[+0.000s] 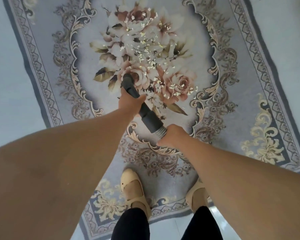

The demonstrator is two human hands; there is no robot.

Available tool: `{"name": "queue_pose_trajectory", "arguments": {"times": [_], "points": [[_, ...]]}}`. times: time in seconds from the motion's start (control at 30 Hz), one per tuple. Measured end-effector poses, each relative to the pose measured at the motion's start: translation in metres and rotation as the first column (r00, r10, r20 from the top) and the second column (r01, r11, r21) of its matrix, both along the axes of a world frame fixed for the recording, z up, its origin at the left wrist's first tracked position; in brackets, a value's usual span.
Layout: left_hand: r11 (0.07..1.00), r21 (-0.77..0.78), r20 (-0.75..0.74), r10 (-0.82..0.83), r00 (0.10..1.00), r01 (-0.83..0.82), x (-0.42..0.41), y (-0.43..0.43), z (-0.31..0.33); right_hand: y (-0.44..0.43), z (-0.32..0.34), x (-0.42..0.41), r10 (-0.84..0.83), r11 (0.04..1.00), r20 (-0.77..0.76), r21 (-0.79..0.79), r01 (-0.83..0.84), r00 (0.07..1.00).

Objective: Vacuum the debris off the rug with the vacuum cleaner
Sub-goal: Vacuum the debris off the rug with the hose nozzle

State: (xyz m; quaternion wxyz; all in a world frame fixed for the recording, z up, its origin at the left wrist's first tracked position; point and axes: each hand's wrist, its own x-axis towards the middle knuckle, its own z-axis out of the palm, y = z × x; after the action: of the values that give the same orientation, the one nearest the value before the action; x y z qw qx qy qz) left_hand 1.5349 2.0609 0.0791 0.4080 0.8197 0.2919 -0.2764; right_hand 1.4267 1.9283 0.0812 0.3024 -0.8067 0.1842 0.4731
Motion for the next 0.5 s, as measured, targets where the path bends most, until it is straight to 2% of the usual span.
{"name": "queue_pose_trajectory", "arguments": {"times": [0.17,0.33,0.5], "points": [[1.0,-0.007,-0.033,0.02,0.999,-0.02,-0.058,-0.052,0.002,-0.06,0.007,-0.047,0.048,0.998,-0.075,-0.024,-0.05,0.996],[0.997,-0.048,-0.137,0.055,0.989,-0.062,-0.107,-0.105,0.017,-0.116,0.026,-0.086,0.077,0.996,-0.141,-0.029,-0.081,0.987],[0.998,-0.037,-0.12,0.056,0.991,-0.06,-0.093,-0.13,0.021,-0.14,0.026,-0.075,0.077,0.995,-0.144,-0.049,-0.085,0.987]]}}
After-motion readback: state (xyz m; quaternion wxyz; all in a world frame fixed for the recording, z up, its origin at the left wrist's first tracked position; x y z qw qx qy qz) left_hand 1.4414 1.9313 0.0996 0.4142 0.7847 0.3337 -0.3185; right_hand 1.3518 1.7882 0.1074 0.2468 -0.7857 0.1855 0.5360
